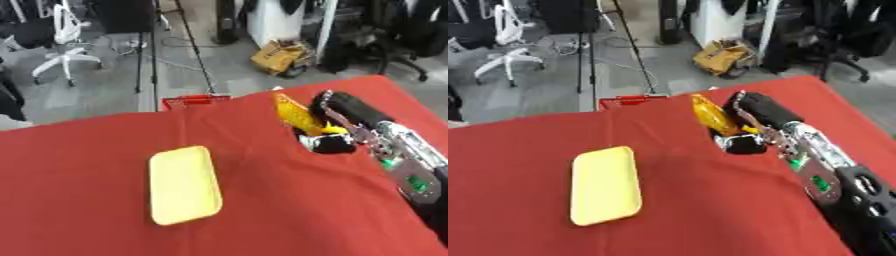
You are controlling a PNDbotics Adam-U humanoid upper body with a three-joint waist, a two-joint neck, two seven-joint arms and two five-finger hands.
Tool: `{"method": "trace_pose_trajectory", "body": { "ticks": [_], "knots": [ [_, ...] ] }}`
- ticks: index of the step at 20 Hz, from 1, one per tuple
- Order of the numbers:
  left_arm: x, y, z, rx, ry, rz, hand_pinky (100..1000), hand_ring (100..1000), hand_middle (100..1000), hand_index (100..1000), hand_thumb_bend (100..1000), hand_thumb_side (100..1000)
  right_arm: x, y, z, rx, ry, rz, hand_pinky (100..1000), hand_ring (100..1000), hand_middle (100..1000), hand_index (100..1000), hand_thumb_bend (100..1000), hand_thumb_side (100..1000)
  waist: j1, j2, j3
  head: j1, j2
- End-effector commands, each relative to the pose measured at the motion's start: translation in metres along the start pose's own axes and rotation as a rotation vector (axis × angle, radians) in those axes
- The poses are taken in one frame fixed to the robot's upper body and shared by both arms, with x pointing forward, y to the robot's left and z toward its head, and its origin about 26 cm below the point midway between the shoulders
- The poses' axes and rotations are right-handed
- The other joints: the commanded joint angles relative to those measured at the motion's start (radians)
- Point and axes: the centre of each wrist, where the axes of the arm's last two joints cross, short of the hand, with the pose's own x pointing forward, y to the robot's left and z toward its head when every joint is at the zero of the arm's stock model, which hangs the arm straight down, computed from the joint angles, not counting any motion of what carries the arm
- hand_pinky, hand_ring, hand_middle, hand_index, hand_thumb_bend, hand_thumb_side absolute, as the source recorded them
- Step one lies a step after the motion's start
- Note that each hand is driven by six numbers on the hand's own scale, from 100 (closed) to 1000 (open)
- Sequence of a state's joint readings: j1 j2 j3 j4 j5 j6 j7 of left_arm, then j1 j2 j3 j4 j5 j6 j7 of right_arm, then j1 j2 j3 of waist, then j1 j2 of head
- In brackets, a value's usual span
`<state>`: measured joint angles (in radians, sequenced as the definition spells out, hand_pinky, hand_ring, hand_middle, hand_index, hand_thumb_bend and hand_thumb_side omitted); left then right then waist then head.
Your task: Pick up objects on the table and place them in the box.
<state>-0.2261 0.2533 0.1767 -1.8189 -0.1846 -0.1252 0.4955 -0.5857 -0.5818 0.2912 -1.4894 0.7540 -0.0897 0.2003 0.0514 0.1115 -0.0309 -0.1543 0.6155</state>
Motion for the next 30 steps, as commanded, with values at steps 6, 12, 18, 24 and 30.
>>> {"method": "trace_pose_trajectory", "body": {
  "ticks": [6, 12, 18, 24, 30],
  "knots": [
    [0.004, -0.002, -0.002, -0.022, -0.014, 0.017, 693, 779, 848, 853, 841, 992, 0.011, 0.002, -0.04, -0.001, -0.051, 0.007, 376, 418, 352, 441, 235, 348, 0.012, -0.026, 0.016, -0.011, 0.014],
    [0.004, -0.008, 0.0, -0.041, -0.004, 0.04, 692, 779, 847, 853, 840, 991, 0.009, 0.017, -0.067, 0.009, 0.016, -0.025, 384, 420, 354, 444, 239, 347, 0.019, -0.032, 0.039, -0.021, 0.012],
    [0.007, -0.013, 0.001, -0.059, -0.005, 0.061, 693, 780, 848, 853, 838, 991, 0.01, 0.042, -0.085, 0.083, 0.089, -0.019, 400, 435, 369, 456, 224, 347, 0.024, -0.035, 0.066, -0.033, 0.002],
    [0.012, -0.019, -0.001, -0.064, -0.023, 0.083, 695, 781, 848, 853, 837, 990, 0.019, 0.067, -0.093, 0.153, 0.083, -0.02, 409, 443, 375, 461, 218, 347, 0.025, -0.033, 0.086, -0.039, -0.008],
    [0.015, -0.02, -0.002, -0.063, -0.033, 0.09, 695, 781, 848, 853, 837, 990, 0.036, 0.079, -0.097, 0.182, 0.008, -0.015, 417, 450, 380, 465, 215, 350, 0.022, -0.032, 0.092, -0.04, -0.008]
  ]
}}
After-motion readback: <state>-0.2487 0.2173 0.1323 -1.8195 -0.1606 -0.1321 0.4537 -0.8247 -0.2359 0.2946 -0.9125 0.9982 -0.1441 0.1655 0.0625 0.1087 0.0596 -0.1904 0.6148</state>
